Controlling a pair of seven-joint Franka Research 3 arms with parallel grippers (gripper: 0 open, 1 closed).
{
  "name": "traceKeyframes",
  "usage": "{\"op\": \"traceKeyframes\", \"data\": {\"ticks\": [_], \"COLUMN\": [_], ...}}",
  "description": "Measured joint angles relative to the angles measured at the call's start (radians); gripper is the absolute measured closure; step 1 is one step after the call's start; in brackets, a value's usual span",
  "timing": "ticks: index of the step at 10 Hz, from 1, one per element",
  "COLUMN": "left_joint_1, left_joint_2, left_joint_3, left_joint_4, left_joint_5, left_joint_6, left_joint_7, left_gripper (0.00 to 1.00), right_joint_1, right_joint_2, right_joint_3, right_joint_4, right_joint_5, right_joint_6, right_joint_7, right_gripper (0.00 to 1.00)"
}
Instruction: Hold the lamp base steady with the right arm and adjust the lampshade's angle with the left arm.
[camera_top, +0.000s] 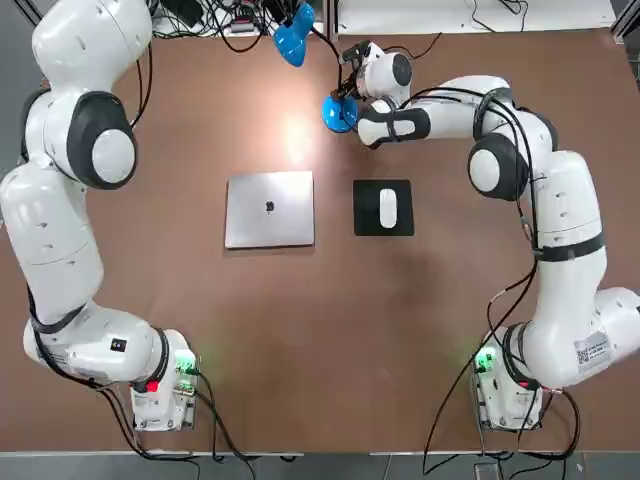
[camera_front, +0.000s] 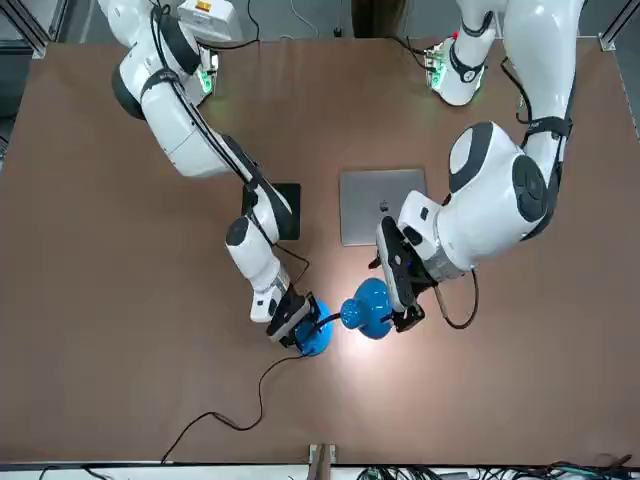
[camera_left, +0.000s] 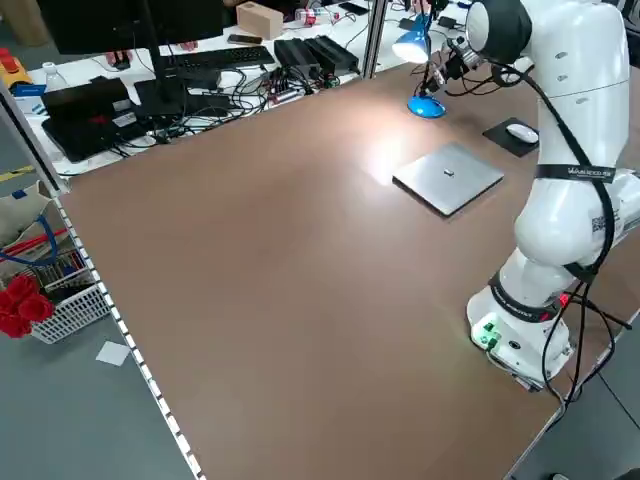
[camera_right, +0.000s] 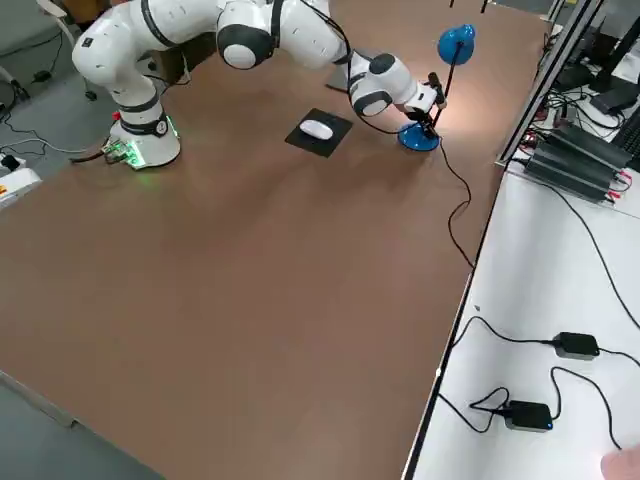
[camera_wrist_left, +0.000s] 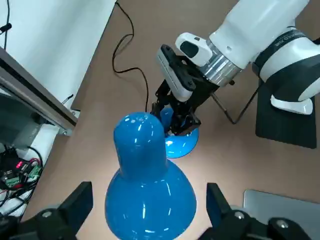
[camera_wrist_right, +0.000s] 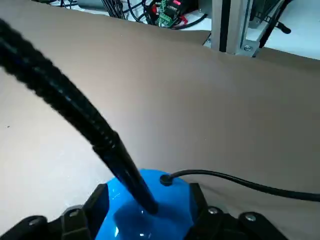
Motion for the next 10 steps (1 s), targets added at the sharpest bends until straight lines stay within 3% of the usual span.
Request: {"op": "traceKeyframes", "data": {"ticks": [4,5,10], "left_joint_1": [-0.004,-0.007,-0.031], "left_joint_2": [0.029,0.036,0.08], "left_joint_3": [0.0,0.0,-0.001], "left_joint_4": [0.0,0.0,0.0], "left_joint_5": [-0.055,-0.056,-0.07], "left_joint_6": [0.061,0.077,0.161], "left_joint_7": [0.007,0.007,0.007], "left_gripper": [0.0,0.0,0.0], "right_joint_1": [0.001,0.001,0.001], "right_joint_2": [0.0,0.0,0.005], "right_joint_3": [0.0,-0.001,-0.001], "right_joint_4": [0.001,0.001,0.001], "right_joint_5": [0.0,0.0,0.0], "right_joint_6": [0.0,0.0,-0.001], "right_joint_7": [0.0,0.0,0.0], "right_gripper": [0.45,0.56,0.7]}}
